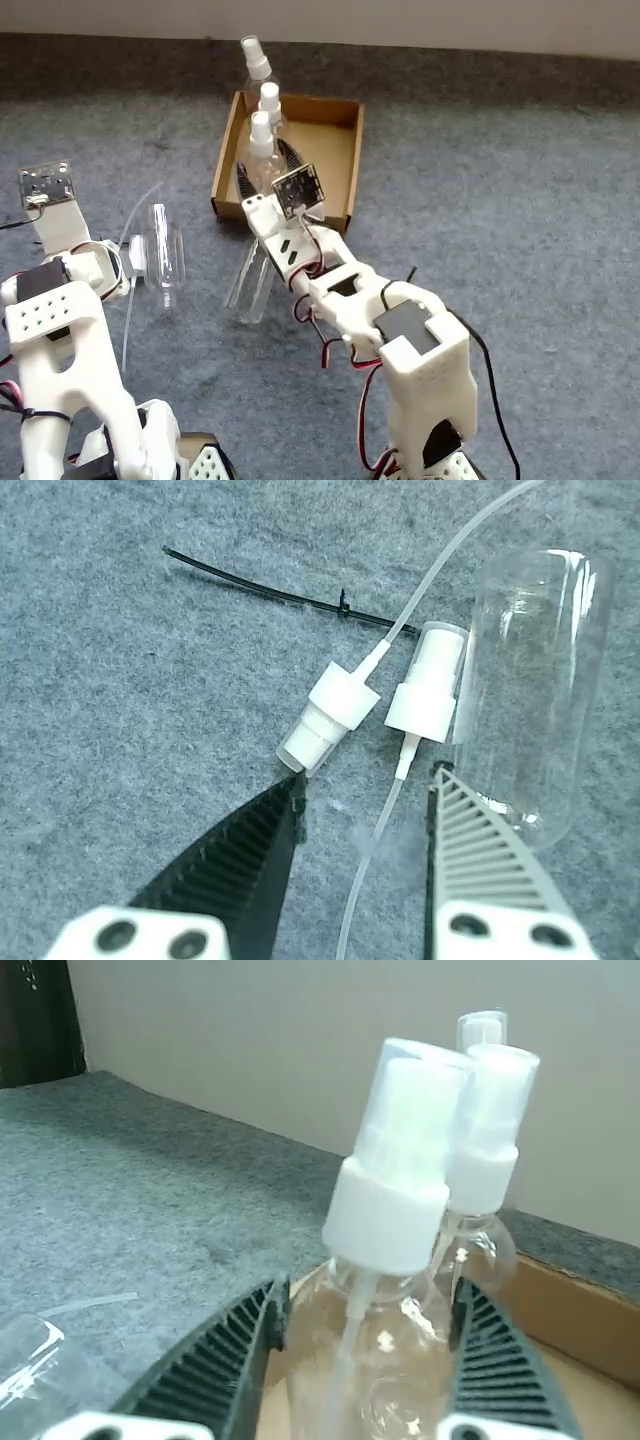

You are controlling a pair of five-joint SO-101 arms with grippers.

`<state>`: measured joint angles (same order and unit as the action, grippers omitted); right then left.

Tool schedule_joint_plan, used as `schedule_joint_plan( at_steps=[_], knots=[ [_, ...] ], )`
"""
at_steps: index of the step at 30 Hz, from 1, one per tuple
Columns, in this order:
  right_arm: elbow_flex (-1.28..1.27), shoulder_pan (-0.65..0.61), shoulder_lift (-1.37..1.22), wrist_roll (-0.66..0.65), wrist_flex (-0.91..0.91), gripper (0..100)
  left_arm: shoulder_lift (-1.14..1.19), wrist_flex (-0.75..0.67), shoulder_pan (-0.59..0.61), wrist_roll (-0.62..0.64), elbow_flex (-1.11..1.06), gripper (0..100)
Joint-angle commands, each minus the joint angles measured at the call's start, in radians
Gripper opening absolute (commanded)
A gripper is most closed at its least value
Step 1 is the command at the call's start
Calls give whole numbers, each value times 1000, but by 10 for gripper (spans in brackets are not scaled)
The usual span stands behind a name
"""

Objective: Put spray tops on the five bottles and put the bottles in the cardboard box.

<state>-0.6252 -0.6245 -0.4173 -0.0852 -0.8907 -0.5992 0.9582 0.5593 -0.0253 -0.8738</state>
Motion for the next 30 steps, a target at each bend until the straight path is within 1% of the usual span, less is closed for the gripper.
schedule_joint_plan(
  at_steps=[1,15,17,20,22,30],
  knots=[
    [7,12,27,-35,-19,214,-5,-14,-10,-3,10,193],
    [7,18,27,-37,-19,214,-5,-12,-10,-3,10,193],
    [7,18,27,-37,-19,231,-5,-12,-10,-3,10,193],
    [7,18,27,-37,-19,293,-5,-12,-10,-3,10,193],
    [7,18,27,-37,-19,316,-5,-12,-10,-3,10,193],
    [10,19,30,-38,-19,316,-5,-12,-10,-3,10,193]
  ],
)
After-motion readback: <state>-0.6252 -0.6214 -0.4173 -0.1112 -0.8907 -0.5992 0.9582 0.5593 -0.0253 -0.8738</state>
